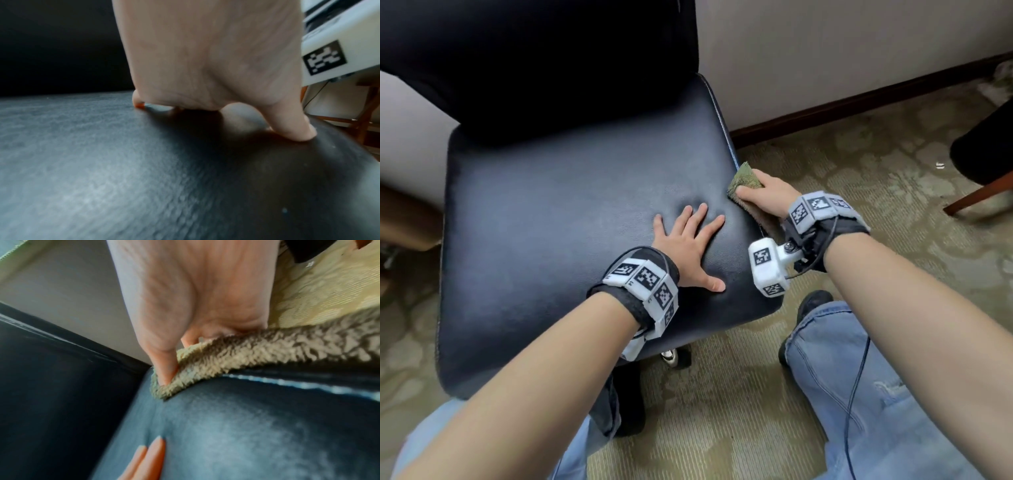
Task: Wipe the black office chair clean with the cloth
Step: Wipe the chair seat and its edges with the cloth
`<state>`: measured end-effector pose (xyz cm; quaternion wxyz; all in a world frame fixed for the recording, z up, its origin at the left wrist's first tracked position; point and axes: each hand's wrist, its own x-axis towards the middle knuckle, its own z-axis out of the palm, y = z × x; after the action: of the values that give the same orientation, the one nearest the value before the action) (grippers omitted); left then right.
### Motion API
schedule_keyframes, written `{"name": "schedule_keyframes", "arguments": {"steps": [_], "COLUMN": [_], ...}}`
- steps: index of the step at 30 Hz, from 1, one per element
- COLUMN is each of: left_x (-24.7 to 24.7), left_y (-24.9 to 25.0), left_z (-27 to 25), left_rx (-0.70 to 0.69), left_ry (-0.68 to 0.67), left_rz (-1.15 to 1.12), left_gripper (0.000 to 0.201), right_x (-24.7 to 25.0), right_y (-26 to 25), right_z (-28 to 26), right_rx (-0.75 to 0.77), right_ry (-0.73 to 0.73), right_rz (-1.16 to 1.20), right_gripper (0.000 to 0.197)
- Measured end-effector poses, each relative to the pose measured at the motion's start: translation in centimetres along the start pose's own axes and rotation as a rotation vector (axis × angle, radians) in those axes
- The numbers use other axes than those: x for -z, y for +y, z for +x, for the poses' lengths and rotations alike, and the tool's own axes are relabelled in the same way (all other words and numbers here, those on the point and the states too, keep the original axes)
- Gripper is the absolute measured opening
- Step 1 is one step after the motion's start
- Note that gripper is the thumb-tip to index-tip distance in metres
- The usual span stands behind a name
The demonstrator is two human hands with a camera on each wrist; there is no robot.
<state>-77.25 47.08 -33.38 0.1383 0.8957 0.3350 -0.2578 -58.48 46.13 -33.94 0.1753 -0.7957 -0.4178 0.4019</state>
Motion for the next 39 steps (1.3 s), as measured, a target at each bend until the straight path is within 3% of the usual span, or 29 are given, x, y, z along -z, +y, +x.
{"name": "schedule_keyframes", "arguments": {"steps": [5, 15, 21, 25, 30, 33, 39], "left_x": [-0.2, -3.4, -6.0, -5.8, -3.4, -3.3, -3.4], "left_y": [-0.4, -2.2, -4.5, -5.8, -5.1, -5.1, -5.7], "left_z": [-0.4, -5.6, -10.0, -10.8, -8.8, -7.3, -7.1], "left_rx": [-0.020, -0.053, -0.078, -0.100, 0.077, 0.178, 0.183], "left_ry": [-0.012, -0.046, -0.104, -0.130, 0.133, 0.078, 0.042], "left_rz": [0.027, 0.162, 0.200, 0.108, -0.274, -0.312, -0.156], "left_gripper": [0.115, 0.110, 0.112, 0.118, 0.075, 0.085, 0.089], "right_x": [-0.5, -5.5, -10.4, -11.9, -10.4, -10.5, -12.9], "right_y": [0.3, 0.8, 0.1, 0.5, -0.4, -1.8, -1.4], "right_z": [-1.5, -7.3, -10.7, -11.9, -11.3, -10.4, -13.1], "right_rx": [-0.028, -0.085, -0.052, -0.029, -0.033, -0.094, -0.129], "right_ry": [-0.013, -0.026, -0.088, -0.039, 0.012, -0.006, -0.011], "right_rz": [0.091, 0.167, 0.077, 0.222, 0.257, 0.184, 0.107], "right_gripper": [0.033, 0.028, 0.041, 0.048, 0.035, 0.050, 0.066]}}
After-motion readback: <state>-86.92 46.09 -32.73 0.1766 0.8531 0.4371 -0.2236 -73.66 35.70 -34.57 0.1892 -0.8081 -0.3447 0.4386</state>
